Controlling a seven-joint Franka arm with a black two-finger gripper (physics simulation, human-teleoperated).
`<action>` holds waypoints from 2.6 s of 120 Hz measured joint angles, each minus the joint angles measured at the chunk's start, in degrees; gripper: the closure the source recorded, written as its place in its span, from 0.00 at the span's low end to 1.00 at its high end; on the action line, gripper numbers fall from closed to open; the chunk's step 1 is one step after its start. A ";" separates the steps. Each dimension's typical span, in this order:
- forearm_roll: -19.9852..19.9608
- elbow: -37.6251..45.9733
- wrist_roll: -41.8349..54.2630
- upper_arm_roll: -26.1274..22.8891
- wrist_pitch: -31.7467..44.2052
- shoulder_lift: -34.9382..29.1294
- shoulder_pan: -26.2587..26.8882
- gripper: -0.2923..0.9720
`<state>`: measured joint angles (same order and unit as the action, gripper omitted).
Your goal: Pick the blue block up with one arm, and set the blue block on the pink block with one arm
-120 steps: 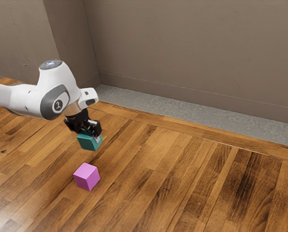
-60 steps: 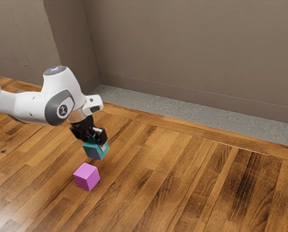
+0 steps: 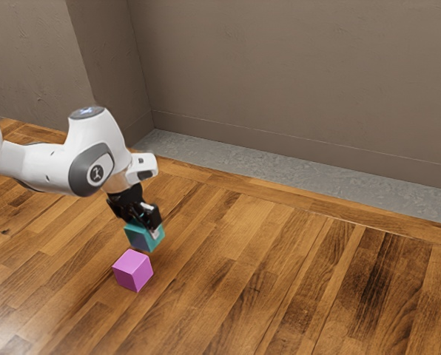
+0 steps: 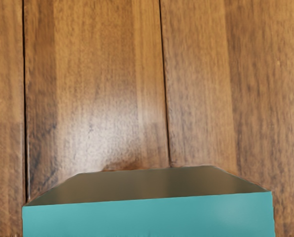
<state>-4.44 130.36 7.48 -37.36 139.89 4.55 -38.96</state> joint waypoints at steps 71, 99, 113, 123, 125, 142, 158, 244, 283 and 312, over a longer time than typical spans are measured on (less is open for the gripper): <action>2.18 5.02 1.65 -0.10 -1.67 -4.62 -0.28 0.50; 2.12 7.40 1.77 -0.05 -2.42 -7.56 0.13 0.50; 1.96 8.13 1.62 -0.06 -2.73 -8.55 0.26 0.50; 1.85 8.52 1.44 -0.06 -2.90 -8.96 0.17 0.50; 1.82 8.57 1.38 -0.06 -2.92 -9.00 0.16 0.50; 1.71 8.98 0.95 -0.09 -3.15 -9.32 0.11 0.50; 1.66 9.13 0.52 -0.08 -3.39 -9.47 0.14 0.50; 1.54 8.06 -0.56 0.02 -2.95 -8.34 -0.05 0.50; 1.52 8.01 -0.43 0.01 -2.89 -8.21 -0.04 0.41; 1.27 7.81 0.18 0.02 -2.96 -8.54 -0.05 0.29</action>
<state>-3.16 138.17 7.66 -37.34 136.93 -3.98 -39.01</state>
